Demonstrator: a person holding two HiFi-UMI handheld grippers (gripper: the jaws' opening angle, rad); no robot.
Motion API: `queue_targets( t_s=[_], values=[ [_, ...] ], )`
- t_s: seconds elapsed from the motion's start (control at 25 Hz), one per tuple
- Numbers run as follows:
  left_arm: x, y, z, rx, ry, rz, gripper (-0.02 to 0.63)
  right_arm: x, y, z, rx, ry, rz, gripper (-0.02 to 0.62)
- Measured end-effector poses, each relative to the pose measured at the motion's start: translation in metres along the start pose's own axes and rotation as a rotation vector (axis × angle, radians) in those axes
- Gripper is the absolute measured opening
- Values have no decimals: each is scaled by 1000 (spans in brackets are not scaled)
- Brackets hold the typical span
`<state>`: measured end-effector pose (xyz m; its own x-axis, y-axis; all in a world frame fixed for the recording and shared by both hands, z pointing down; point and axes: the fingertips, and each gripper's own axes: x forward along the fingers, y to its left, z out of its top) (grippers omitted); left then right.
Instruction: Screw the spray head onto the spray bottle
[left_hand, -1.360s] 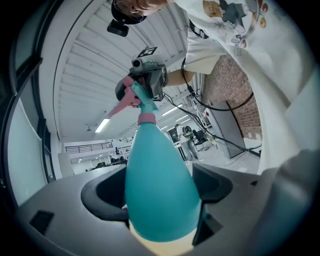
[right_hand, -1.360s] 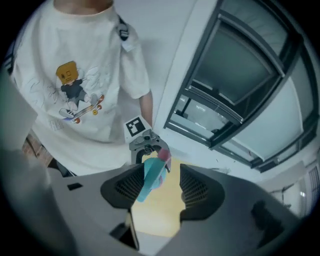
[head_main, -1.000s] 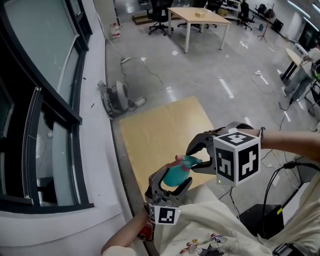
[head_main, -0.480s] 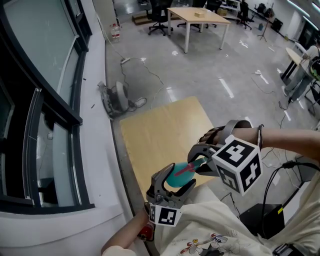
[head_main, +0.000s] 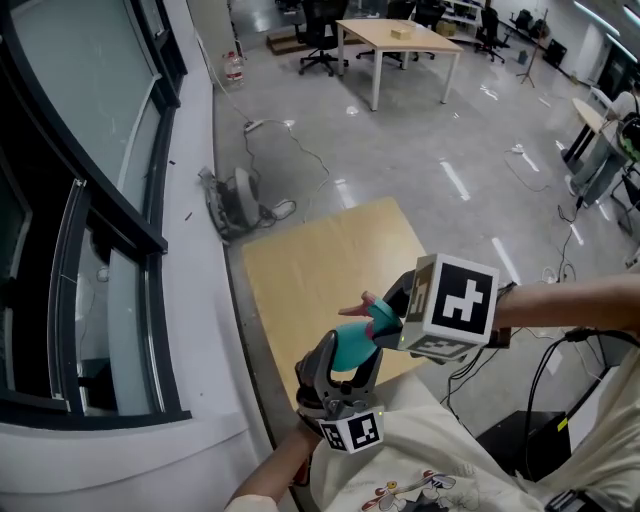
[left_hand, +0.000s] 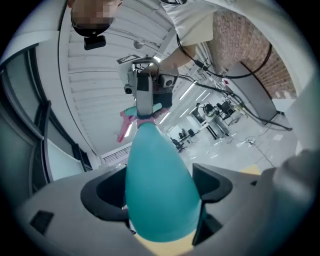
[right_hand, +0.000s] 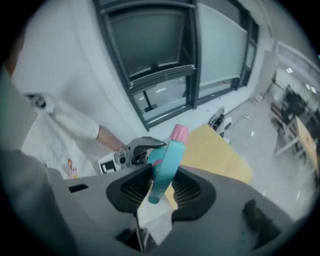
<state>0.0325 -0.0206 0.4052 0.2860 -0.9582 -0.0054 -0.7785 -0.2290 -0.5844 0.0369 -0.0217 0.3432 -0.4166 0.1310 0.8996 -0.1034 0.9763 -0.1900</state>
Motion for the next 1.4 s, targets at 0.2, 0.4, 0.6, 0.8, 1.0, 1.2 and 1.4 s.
queue_targets(
  t_s=[0.2, 0.4, 0.6, 0.8, 1.0, 1.2, 1.4],
  values=[
    [5, 8, 4, -104, -10, 56, 408, -4, -9, 9, 246, -72, 33, 150],
    [8, 27, 9, -275, -59, 25, 408, -23, -2, 33, 106, -246, 68, 241],
    [-10, 45, 35, -437, -127, -81, 408, -68, 37, 53, -307, -561, 140, 241],
    [-38, 69, 74, -580, -250, -150, 408, -94, 65, 74, -350, -812, 349, 239],
    [-53, 80, 99, -566, -317, -246, 408, -107, 76, 80, -298, -902, 655, 238],
    [-55, 75, 115, -544, -332, -356, 408, -115, 86, 80, -329, -879, 812, 236],
    [-57, 62, 111, -532, -302, -453, 408, -111, 84, 77, -334, -883, 874, 153]
  ],
)
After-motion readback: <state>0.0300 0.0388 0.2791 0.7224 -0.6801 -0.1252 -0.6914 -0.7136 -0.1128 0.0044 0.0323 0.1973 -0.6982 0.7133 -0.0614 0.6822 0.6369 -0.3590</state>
